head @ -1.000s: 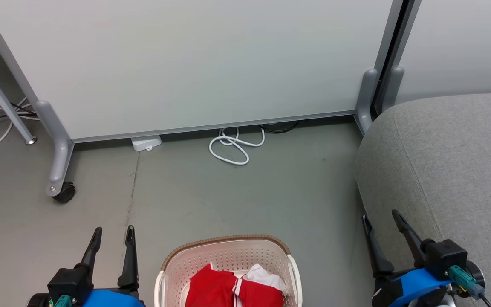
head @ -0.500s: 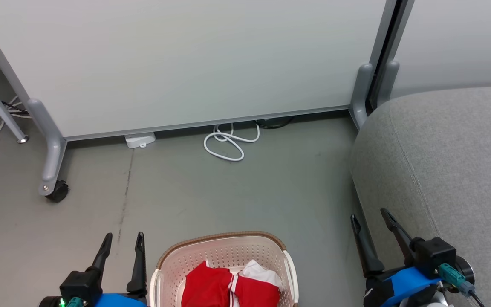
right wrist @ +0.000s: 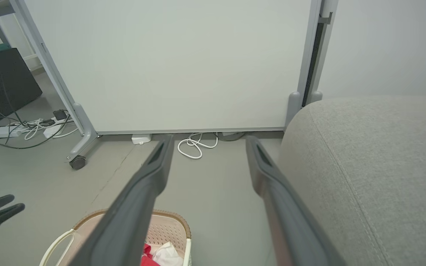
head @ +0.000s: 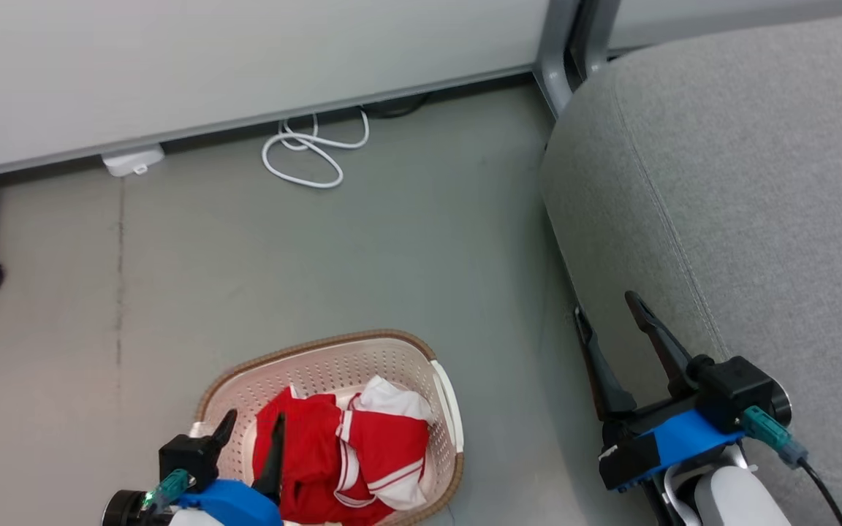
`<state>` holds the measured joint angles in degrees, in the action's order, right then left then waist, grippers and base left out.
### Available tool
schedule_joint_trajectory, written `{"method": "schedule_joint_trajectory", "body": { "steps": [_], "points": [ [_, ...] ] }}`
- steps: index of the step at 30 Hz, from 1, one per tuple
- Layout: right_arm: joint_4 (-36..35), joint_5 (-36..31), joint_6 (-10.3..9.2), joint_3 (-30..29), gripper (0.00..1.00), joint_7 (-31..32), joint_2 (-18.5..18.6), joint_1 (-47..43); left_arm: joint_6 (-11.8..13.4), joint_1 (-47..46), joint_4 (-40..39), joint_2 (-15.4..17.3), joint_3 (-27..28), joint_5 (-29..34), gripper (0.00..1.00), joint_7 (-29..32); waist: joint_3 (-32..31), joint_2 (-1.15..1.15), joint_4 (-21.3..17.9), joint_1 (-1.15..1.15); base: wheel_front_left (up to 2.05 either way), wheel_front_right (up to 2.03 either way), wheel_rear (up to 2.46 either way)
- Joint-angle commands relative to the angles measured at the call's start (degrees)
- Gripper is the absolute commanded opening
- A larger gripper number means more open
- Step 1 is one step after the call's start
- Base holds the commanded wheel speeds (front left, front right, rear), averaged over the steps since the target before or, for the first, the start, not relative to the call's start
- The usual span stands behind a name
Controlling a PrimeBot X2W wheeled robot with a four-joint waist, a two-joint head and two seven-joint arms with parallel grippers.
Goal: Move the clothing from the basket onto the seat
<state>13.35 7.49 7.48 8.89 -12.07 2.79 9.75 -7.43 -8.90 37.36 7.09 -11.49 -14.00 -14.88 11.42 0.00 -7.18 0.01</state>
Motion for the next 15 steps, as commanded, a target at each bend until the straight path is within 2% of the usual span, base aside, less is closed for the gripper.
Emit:
{"method": "schedule_joint_trajectory", "body": {
  "steps": [1, 9, 15],
  "points": [
    [-0.53, 0.66, 0.03, 0.20, 1.00, -0.65, 0.18, 1.38, -0.03, -2.47, 3.47, 0.93, -1.47, -0.59, 1.00, 1.42, 5.67, 0.00, -4.32, -0.01, 0.00, 0.00, 0.00],
    [-0.81, 3.98, 0.03, 1.00, 1.00, -2.35, 0.13, 3.97, -0.03, -10.70, 14.67, 4.73, -5.87, -1.06, 1.00, 6.83, 14.69, 0.00, -9.28, -0.01, 0.00, 0.00, 0.00],
    [-1.23, 6.37, 0.03, 1.77, 1.00, -3.04, 0.13, 6.02, -0.03, -14.92, 19.49, 7.52, -9.23, -1.31, 1.00, 10.20, 20.41, 0.00, -12.17, -0.01, 0.00, 0.00, 0.00]
  ]
}}
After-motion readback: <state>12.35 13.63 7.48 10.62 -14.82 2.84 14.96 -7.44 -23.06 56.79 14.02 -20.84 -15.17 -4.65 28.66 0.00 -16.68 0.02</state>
